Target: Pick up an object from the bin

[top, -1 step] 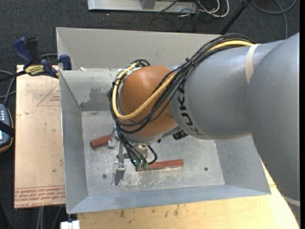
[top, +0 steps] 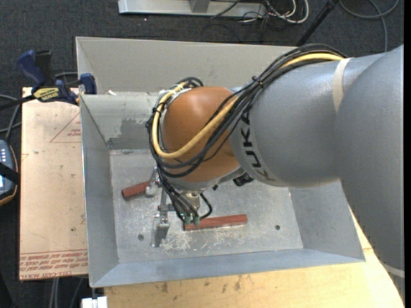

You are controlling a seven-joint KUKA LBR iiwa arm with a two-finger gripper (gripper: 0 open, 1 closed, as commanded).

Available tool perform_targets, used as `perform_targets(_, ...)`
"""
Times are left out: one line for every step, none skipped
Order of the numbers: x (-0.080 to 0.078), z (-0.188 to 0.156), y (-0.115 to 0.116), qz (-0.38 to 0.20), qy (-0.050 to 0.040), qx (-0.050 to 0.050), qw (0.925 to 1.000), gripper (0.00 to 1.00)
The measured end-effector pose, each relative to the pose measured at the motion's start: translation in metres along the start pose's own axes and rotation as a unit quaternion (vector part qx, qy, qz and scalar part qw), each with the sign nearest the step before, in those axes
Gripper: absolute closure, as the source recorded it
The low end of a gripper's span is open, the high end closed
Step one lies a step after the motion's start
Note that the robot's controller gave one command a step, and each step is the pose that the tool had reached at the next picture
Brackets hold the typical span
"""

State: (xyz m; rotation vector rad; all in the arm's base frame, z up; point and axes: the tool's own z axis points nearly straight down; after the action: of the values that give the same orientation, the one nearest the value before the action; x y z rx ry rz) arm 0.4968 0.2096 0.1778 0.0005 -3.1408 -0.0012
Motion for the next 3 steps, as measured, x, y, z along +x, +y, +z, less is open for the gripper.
perform_targets(-0.037,0.035,-0.006,0.026,-0.0051,-0.003,0.9996,0.0)
perform_targets(-0.06,0.072,0.013,0.038,-0.0013,0.0,0.9993,0.0)
perform_targets(-0.091,0.079,0.009,0.035,-0.0014,-0.001,0.9994,0.0)
